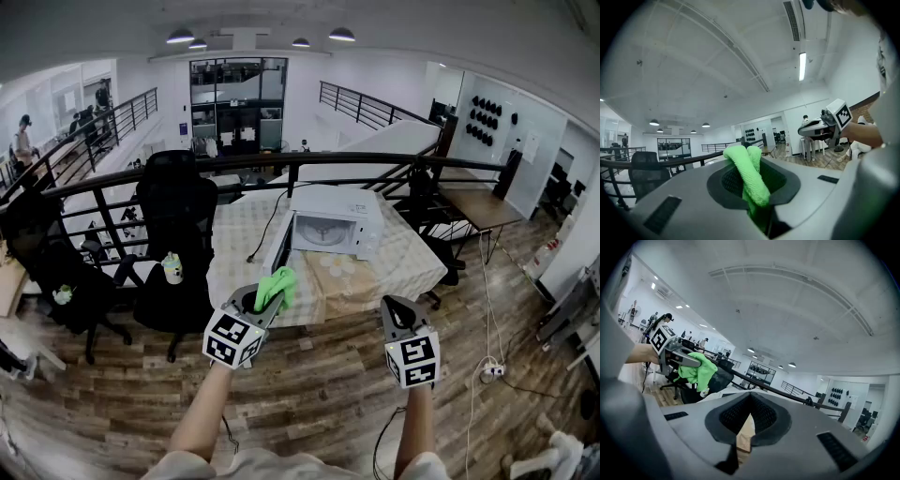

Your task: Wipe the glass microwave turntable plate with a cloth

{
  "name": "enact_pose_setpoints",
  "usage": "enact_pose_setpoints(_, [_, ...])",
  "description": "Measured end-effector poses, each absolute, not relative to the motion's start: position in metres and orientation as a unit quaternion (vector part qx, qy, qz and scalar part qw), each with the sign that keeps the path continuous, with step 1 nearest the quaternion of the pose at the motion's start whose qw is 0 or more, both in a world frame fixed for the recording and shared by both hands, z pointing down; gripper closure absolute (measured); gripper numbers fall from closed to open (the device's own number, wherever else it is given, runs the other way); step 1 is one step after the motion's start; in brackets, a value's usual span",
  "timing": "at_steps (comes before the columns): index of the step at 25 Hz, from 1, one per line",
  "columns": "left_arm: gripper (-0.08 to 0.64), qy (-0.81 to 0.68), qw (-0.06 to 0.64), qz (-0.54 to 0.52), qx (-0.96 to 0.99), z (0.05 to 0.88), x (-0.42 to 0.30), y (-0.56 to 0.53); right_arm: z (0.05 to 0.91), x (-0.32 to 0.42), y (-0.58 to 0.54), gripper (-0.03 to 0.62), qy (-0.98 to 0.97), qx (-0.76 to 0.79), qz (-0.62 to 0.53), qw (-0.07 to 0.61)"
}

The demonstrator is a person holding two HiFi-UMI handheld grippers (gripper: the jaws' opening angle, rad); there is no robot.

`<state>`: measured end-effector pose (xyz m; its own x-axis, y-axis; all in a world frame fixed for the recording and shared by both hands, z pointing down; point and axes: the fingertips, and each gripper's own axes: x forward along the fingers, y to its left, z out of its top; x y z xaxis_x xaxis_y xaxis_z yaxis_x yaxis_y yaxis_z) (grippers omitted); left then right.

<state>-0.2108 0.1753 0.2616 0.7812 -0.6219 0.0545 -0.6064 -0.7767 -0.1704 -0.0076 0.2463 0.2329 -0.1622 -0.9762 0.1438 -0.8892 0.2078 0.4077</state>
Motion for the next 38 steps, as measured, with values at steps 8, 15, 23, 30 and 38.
enact_pose_setpoints(8, [0.497, 0.329, 0.074, -0.058, -0.939, 0.264, -0.194, 0.178, 0.235, 0.007, 0.245, 0.580, -0.758, 0.614, -0.113, 0.190])
enact_pose_setpoints(15, [0.497, 0.339, 0.074, -0.059, -0.936, 0.261, -0.167, 0.184, 0.232, 0.033, 0.246, 0.578, -0.774, 0.605, -0.103, 0.155])
enact_pose_setpoints(23, [0.497, 0.365, 0.068, -0.075, -0.926, 0.274, -0.134, 0.189, 0.238, 0.074, 0.250, 0.578, -0.802, 0.577, -0.095, 0.126])
enact_pose_setpoints(30, [0.497, 0.374, 0.062, -0.081, -0.922, 0.287, -0.114, 0.157, 0.254, 0.092, 0.226, 0.579, -0.821, 0.551, -0.083, 0.126])
enact_pose_setpoints(38, [0.497, 0.365, 0.064, -0.070, -0.926, 0.290, -0.093, 0.042, 0.257, 0.109, 0.126, 0.578, -0.819, 0.556, -0.081, 0.119])
